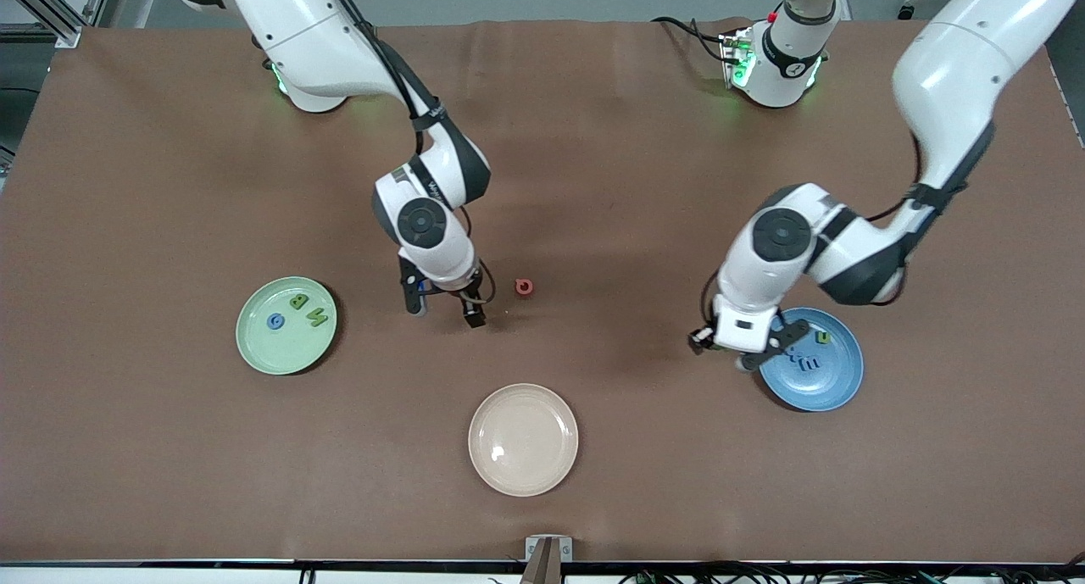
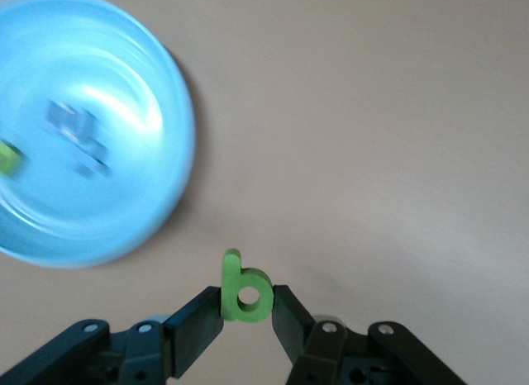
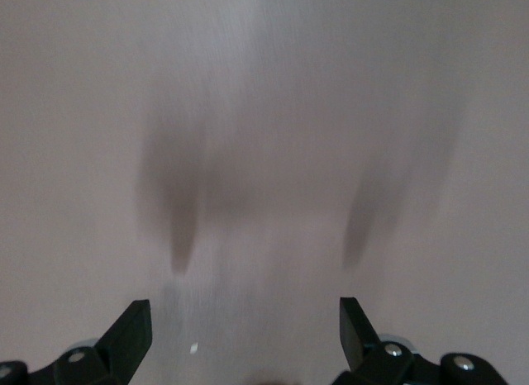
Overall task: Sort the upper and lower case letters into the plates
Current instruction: 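Carry the green b to the blue plate while the right gripper grasps a, then drop the pink a in the green plate while the left arm returns to rest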
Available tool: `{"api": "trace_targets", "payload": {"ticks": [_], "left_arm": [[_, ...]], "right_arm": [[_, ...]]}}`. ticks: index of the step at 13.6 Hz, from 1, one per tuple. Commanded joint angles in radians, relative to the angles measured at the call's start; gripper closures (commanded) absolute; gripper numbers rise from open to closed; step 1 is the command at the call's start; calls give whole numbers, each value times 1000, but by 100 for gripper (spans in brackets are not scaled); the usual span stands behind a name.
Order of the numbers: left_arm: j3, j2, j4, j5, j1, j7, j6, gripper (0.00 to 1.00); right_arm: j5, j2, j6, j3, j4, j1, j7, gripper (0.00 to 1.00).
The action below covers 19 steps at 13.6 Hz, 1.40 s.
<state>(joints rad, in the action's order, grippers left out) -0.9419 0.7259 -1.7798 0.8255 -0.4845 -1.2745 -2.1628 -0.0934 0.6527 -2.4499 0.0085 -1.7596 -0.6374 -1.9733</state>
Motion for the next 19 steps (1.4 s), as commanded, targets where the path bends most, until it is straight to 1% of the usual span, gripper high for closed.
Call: {"api": "trace_targets", "payload": {"ticks": [1, 2, 5, 9, 10, 11, 12, 13, 14, 15, 17, 18, 19], "left_arm": [[-21, -11, -20, -5, -71, 166, 84, 100], [-20, -8, -18, -15, -101, 235, 113, 100], [-18, 0, -38, -19, -178, 391, 120, 99], [-12, 24, -36, -19, -224, 423, 118, 95], [-11, 27, -36, -20, -232, 425, 118, 92], [-8, 32, -39, -22, -247, 425, 118, 78], [-8, 30, -40, -25, -252, 426, 118, 61], [-9, 24, -38, -28, -253, 428, 118, 38], [-11, 14, -35, -40, -253, 429, 118, 10], [-18, 7, -30, -45, -256, 429, 118, 0], [-67, 0, 11, -45, -256, 420, 119, 0], [-96, -2, 31, -46, -258, 420, 127, 0], [-119, -9, 60, -46, -259, 422, 153, 0]], "right_arm": [[15, 57, 17, -15, 84, -41, -136, 0], [18, 73, 17, -16, 95, -62, -172, 0], [35, 99, 17, -22, 112, -102, -248, 0], [37, 107, 19, -22, 115, -130, -294, 0], [37, 108, 19, -22, 117, -133, -294, 3], [37, 108, 19, -22, 118, -137, -294, 8], [37, 110, 17, -22, 117, -139, -294, 15], [37, 111, 14, -22, 117, -139, -294, 25], [37, 113, 11, -21, 118, -139, -292, 36], [41, 114, 11, -22, 118, -139, -288, 53], [79, 114, 12, -21, 118, -125, -286, 87], [83, 114, 14, -22, 118, -119, -277, 98], [90, 113, 17, -22, 124, -105, -263, 100]]}}
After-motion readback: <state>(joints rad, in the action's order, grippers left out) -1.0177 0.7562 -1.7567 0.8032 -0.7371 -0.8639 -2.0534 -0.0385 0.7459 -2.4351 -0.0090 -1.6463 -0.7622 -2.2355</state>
